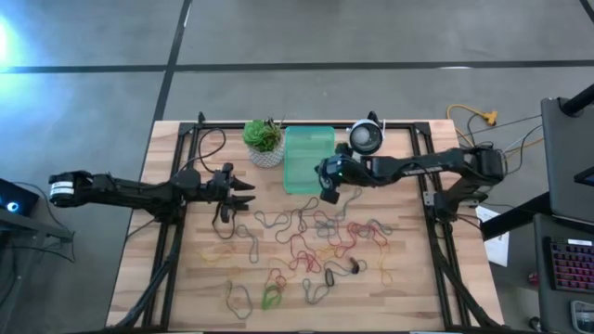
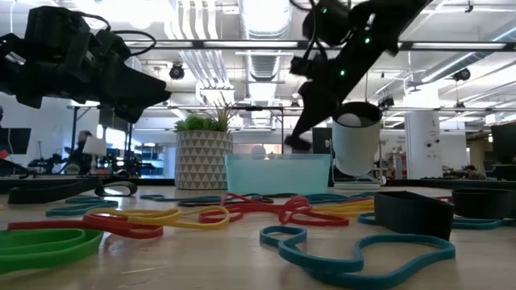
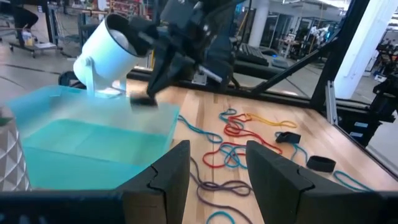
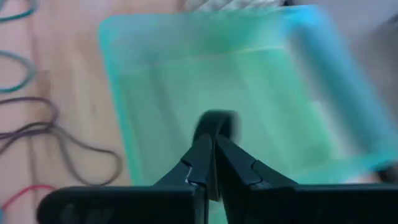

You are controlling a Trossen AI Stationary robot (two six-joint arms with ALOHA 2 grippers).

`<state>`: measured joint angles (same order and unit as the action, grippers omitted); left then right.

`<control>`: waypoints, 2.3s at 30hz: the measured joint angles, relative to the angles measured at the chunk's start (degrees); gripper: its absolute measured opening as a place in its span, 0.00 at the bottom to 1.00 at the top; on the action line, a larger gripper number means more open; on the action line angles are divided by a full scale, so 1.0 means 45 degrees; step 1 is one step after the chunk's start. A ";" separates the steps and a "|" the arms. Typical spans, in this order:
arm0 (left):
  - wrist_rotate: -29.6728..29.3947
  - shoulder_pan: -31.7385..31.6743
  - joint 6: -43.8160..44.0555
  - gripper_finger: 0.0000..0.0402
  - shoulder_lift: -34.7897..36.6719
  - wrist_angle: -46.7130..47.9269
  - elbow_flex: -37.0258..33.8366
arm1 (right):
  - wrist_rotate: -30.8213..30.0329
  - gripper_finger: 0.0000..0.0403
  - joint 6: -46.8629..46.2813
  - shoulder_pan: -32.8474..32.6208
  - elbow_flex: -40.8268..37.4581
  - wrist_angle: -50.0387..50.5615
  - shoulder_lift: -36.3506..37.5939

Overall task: Pick and place rubber bands into bin
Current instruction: Put the black rubber band into the green bin

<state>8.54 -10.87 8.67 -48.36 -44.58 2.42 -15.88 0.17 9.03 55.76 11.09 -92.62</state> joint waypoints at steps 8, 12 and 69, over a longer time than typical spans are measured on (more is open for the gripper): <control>0.0091 -0.0001 0.0032 0.35 -0.0058 0.0102 0.0000 | 0.0879 0.24 -0.0073 0.0258 0.0513 -0.0015 -0.0531; 0.0438 0.0005 0.0038 0.35 -0.0216 0.0439 -0.0019 | 0.0864 0.31 0.0662 -0.0104 0.0569 0.0145 0.0149; -0.3662 0.1754 -0.0690 0.16 -0.6532 1.7354 0.7689 | 0.0140 0.25 -0.1337 -0.6930 -0.2916 -0.0642 0.5401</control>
<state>-7.94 -2.98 5.56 -77.75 33.52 37.01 -15.25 -5.85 -22.15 42.64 8.21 -68.31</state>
